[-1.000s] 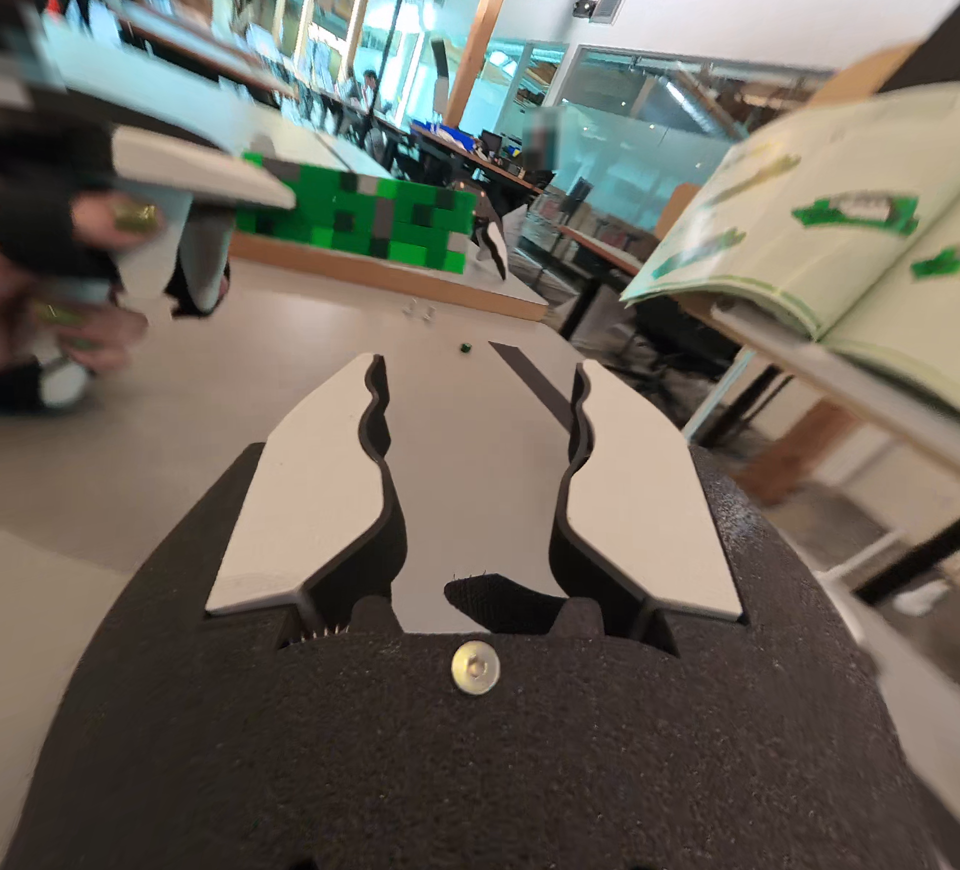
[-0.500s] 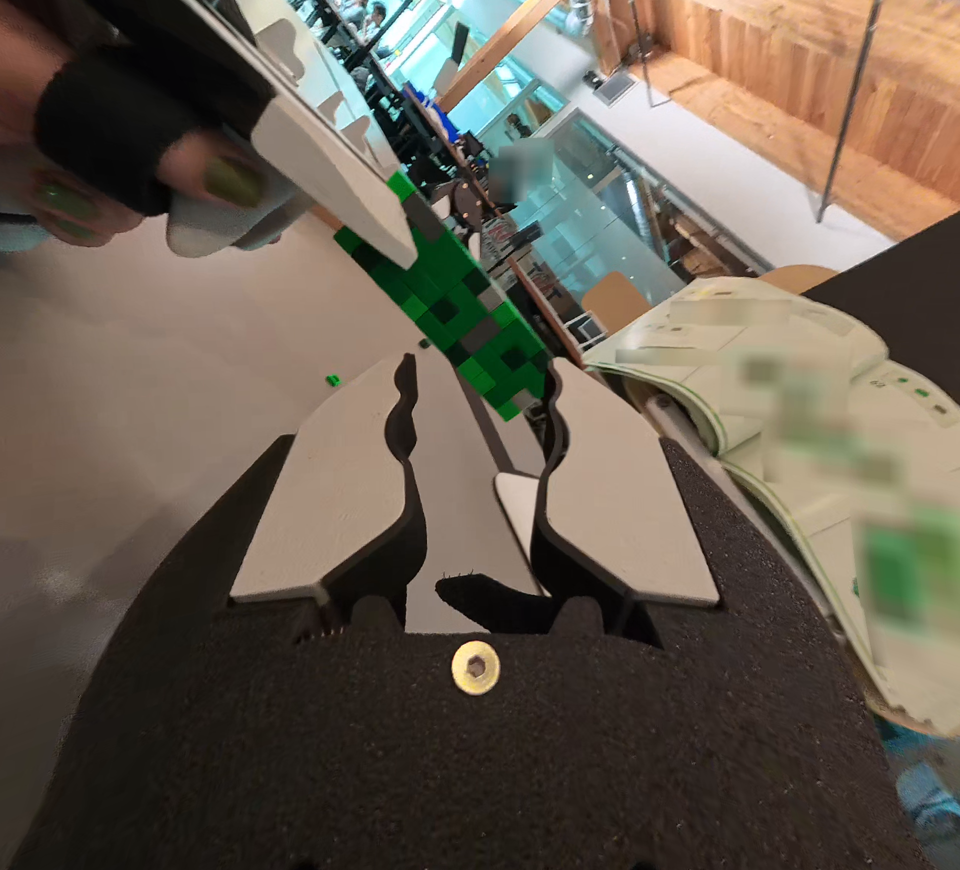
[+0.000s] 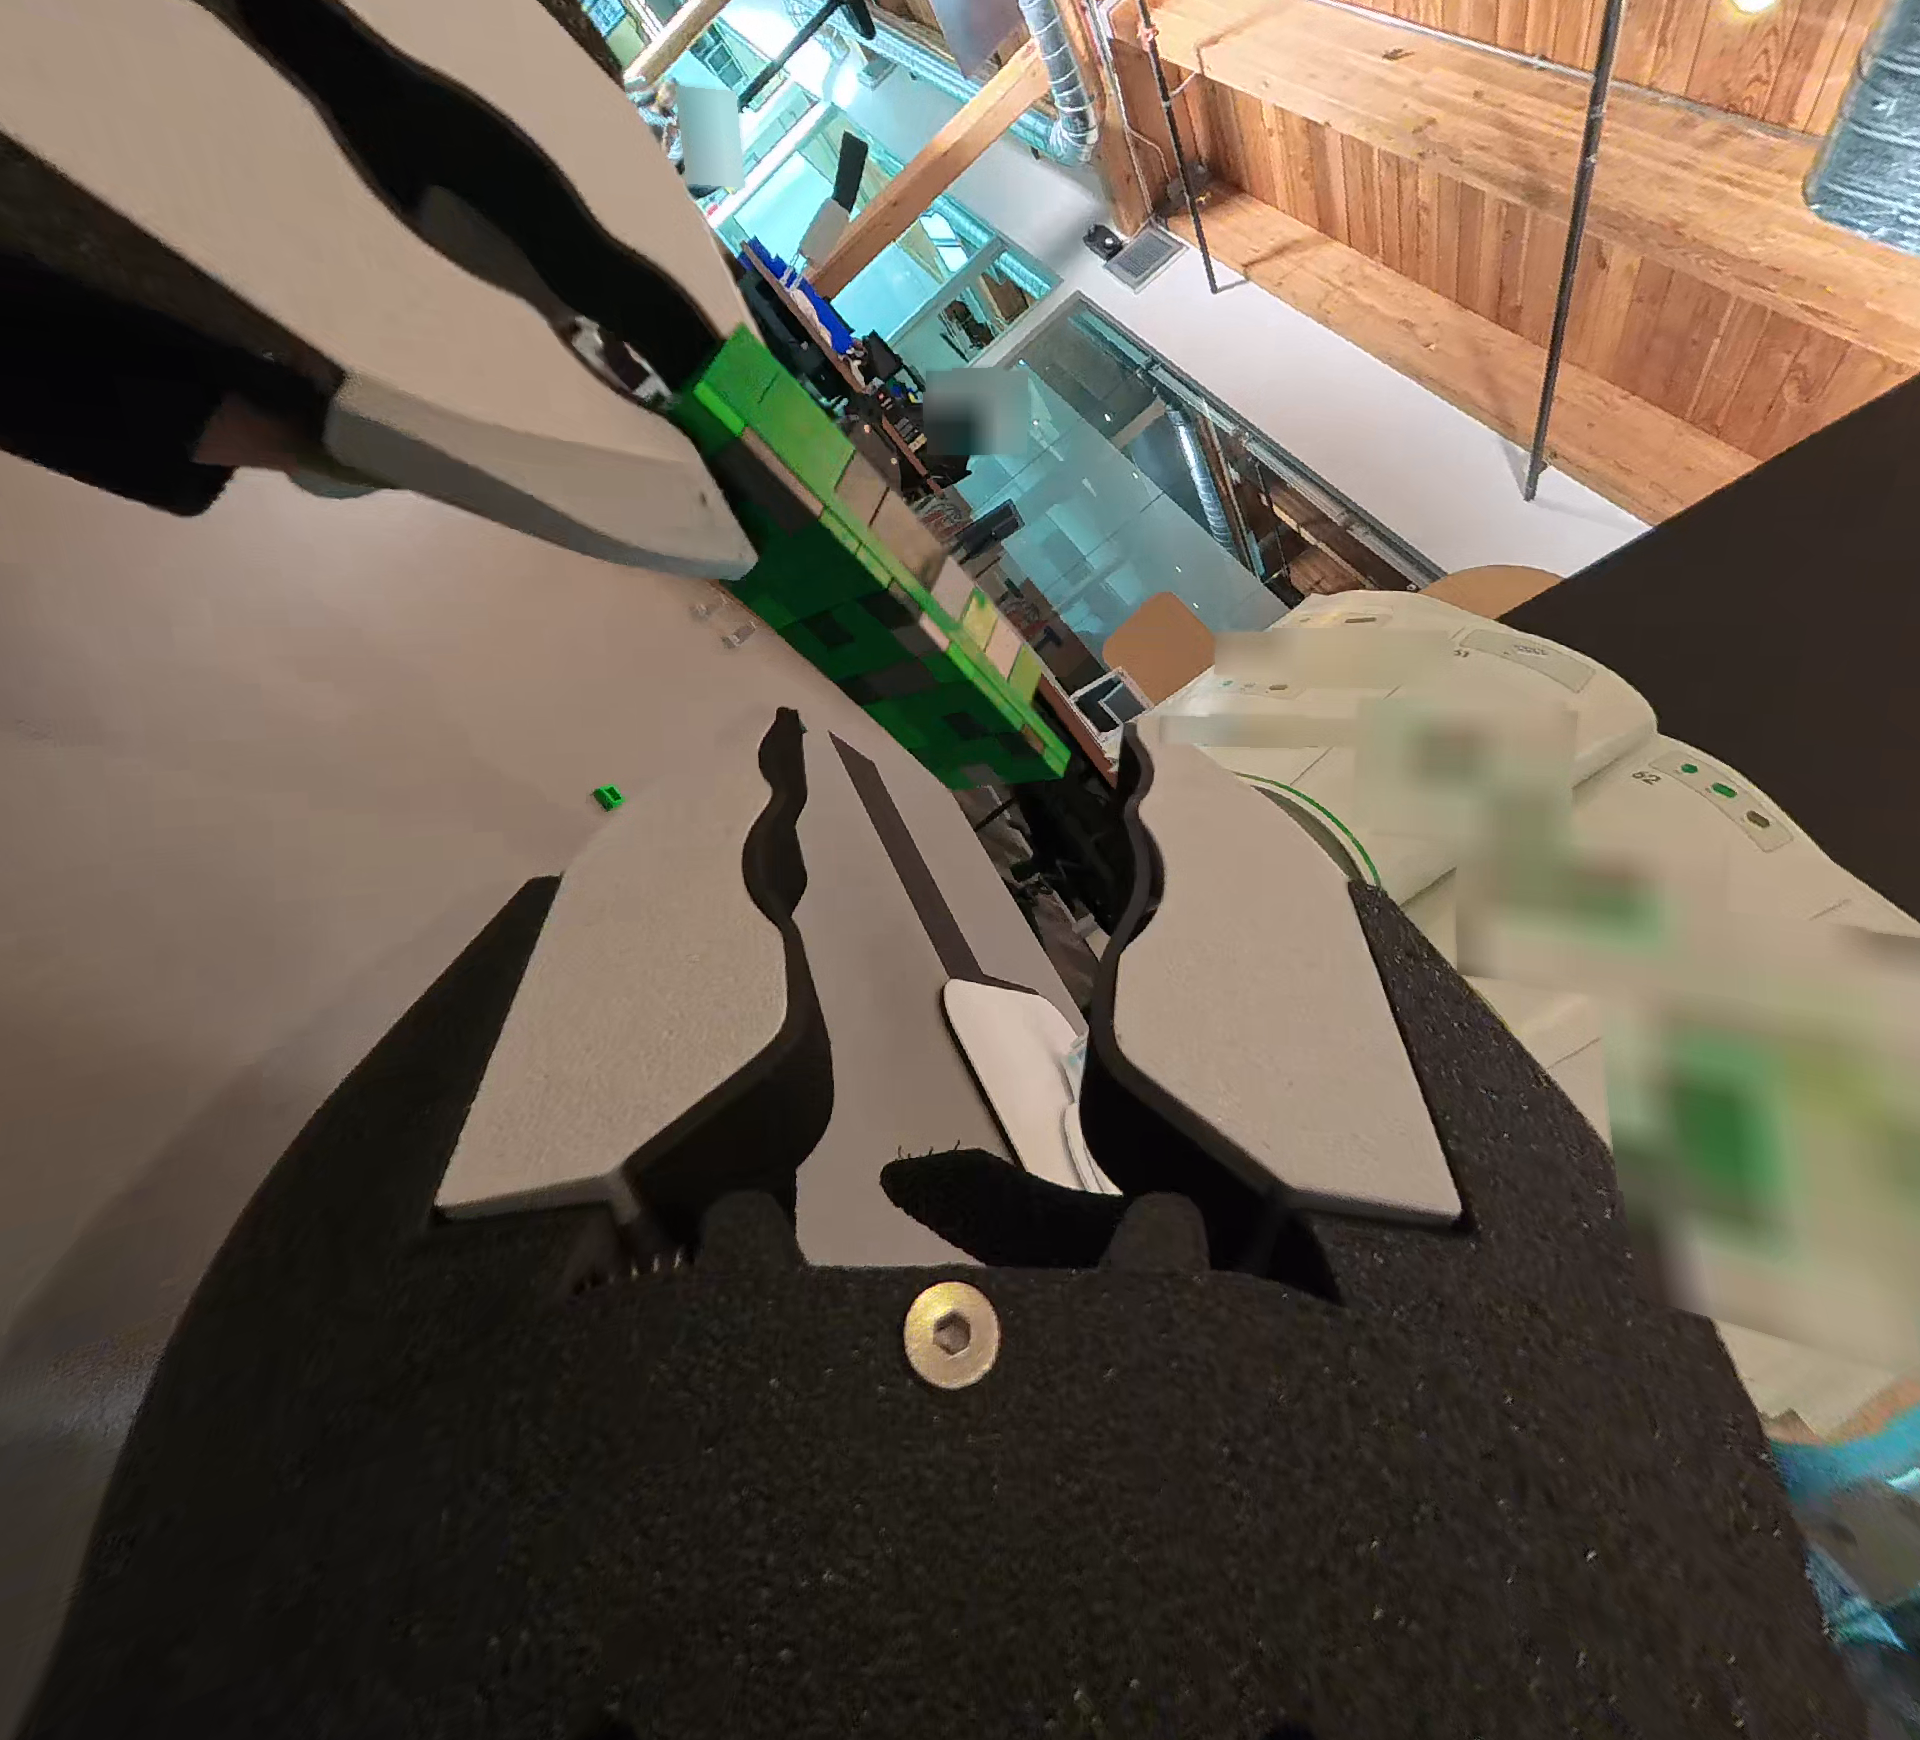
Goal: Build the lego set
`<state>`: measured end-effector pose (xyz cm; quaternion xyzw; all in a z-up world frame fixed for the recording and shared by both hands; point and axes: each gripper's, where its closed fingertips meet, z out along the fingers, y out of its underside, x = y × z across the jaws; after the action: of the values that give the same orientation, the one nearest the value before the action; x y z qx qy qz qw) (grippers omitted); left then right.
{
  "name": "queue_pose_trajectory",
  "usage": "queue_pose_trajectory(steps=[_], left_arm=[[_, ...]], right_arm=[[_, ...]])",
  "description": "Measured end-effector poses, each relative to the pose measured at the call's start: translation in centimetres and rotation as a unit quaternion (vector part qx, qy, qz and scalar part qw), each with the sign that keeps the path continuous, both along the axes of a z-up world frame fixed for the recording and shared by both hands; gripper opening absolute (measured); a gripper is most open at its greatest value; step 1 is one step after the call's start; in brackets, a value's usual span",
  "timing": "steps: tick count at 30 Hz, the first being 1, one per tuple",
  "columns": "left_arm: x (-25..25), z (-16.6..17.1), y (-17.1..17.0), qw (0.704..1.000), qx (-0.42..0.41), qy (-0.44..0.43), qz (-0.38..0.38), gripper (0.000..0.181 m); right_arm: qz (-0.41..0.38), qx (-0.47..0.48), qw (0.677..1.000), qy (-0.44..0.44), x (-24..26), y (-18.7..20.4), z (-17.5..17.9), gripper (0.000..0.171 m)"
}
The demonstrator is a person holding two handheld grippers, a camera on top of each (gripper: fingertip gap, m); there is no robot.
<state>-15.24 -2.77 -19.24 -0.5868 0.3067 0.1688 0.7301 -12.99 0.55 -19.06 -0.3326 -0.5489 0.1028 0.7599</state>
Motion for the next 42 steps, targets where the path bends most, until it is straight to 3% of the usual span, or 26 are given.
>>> queue_pose_trajectory(steps=[6, 10, 14, 32, 42], left_arm=[[0.5, 0.1, -0.2, 0.972, 0.084, 0.206, 0.075, 0.016], [1.4, -0.3, -0.1, 0.965, 0.085, 0.236, 0.070, 0.016], [1.3, -0.2, -0.1, 0.969, 0.083, 0.223, 0.064, 0.016], [0.8, -0.5, 0.1, 0.985, 0.058, 0.158, 0.038, 0.016], [0.9, -0.2, -0.2, 0.983, 0.071, 0.163, 0.038, 0.016]], right_arm=[[0.030, -0.135, 0.986, 0.089, 1.7, 2.2, 1.2, 0.058], [0.025, -0.236, 0.957, 0.167, 3.8, 5.2, 1.7, 0.058], [0.024, -0.279, 0.938, 0.204, 4.8, 6.5, 1.8, 0.057], [0.041, -0.273, 0.944, 0.181, 3.8, 5.6, 1.4, 0.052], [0.043, -0.270, 0.946, 0.172, 3.5, 5.4, 1.2, 0.051]])
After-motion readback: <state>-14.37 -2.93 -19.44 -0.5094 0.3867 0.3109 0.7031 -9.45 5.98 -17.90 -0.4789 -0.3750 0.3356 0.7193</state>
